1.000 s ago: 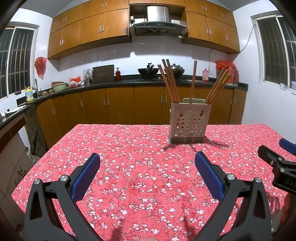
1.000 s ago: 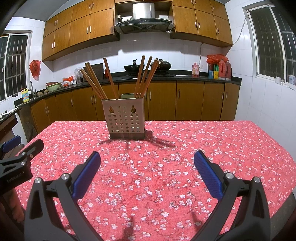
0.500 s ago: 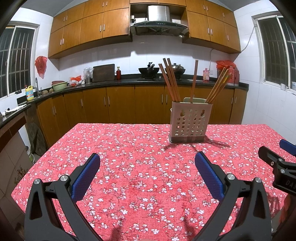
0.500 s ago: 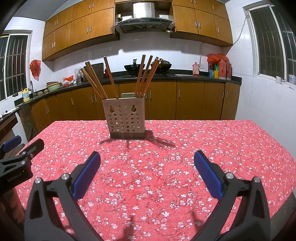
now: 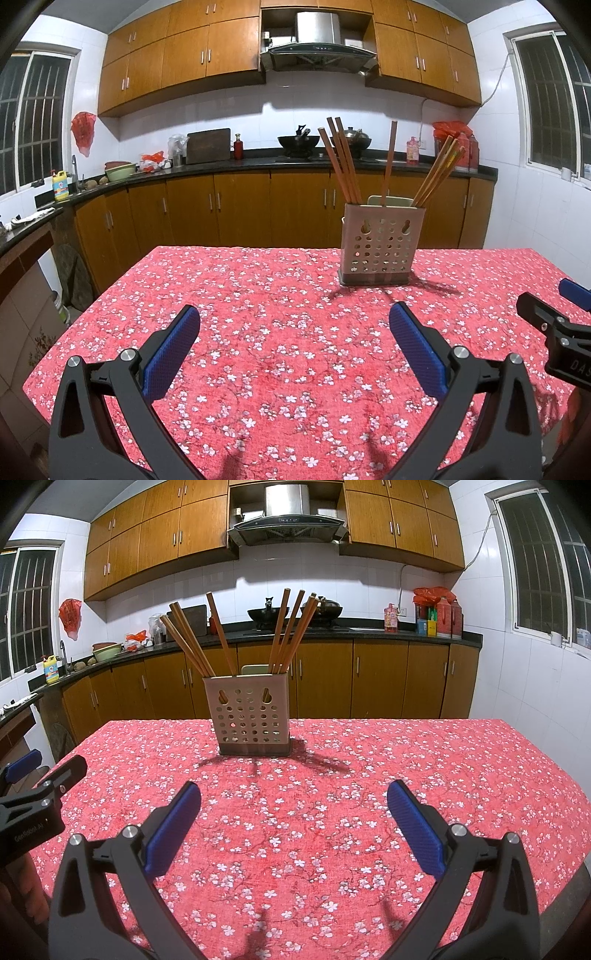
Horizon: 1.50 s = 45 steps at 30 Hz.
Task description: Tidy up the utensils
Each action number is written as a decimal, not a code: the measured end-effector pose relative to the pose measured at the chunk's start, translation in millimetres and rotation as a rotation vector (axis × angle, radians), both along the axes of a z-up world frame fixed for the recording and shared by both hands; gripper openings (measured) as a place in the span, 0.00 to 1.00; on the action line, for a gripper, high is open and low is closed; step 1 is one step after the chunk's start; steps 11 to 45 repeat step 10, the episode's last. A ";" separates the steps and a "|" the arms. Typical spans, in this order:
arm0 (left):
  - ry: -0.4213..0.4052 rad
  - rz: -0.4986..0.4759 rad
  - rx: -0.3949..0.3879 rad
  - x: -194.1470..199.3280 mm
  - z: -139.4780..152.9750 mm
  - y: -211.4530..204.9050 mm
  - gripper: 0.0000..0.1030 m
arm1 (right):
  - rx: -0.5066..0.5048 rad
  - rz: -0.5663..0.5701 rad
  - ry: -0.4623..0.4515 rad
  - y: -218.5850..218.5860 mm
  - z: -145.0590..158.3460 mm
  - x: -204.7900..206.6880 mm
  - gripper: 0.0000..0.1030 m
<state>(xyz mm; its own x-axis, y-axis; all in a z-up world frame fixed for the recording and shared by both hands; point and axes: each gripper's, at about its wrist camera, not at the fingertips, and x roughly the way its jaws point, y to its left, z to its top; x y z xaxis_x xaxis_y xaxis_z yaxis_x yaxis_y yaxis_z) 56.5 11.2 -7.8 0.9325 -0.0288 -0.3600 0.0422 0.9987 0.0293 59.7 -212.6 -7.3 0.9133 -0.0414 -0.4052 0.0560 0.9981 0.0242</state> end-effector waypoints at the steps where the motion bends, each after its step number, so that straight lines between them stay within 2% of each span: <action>1: 0.001 0.002 0.000 0.1 -0.3 -0.4 0.98 | 0.000 0.000 0.000 0.0 0.0 0.1 0.96; 45: 0.012 0.005 -0.008 1.9 1.7 -2.9 0.98 | 0.001 0.000 0.001 -1.0 0.4 0.3 0.96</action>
